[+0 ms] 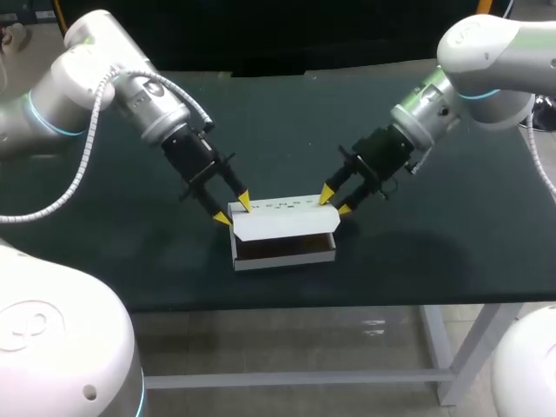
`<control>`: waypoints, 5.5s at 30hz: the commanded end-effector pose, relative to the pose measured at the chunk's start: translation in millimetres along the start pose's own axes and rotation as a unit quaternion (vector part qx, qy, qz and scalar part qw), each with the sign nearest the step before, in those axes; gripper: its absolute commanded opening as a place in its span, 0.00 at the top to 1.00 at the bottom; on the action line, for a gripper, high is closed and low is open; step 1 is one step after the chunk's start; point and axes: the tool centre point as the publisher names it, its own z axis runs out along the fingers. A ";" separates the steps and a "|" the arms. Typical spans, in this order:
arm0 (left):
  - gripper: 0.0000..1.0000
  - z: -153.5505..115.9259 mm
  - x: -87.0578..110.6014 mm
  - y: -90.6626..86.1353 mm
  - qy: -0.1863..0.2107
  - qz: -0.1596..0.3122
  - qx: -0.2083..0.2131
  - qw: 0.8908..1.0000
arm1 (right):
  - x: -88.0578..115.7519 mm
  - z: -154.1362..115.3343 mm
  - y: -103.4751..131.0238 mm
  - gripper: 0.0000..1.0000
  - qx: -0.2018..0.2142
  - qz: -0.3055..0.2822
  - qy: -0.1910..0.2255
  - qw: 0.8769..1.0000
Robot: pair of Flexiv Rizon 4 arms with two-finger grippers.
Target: Assemble the packaging by folding the flat box into shape, placing the metal phone stand inside, and closing the box properly
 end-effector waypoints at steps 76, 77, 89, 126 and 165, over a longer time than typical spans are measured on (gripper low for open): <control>0.59 -12.1 16.4 -11.5 0.003 -0.066 -0.047 0.997 | 20.1 -0.1 6.4 0.66 0.029 0.027 0.005 0.999; 0.59 -12.0 16.6 -11.5 0.003 -0.067 -0.046 0.997 | 20.3 0.1 6.5 0.66 0.029 0.027 0.005 0.999; 0.71 -12.5 16.3 -12.2 0.022 -0.071 -0.036 0.997 | 21.1 0.2 6.9 0.66 0.029 0.027 0.004 0.999; 0.66 -0.3 -2.8 -6.6 0.027 -0.055 -0.028 0.998 | 10.2 13.9 0.7 0.65 0.033 0.002 -0.012 0.999; 0.57 0.0 -10.2 -4.5 0.009 -0.036 0.010 0.999 | 0.8 17.4 2.3 0.61 0.030 -0.007 -0.021 0.999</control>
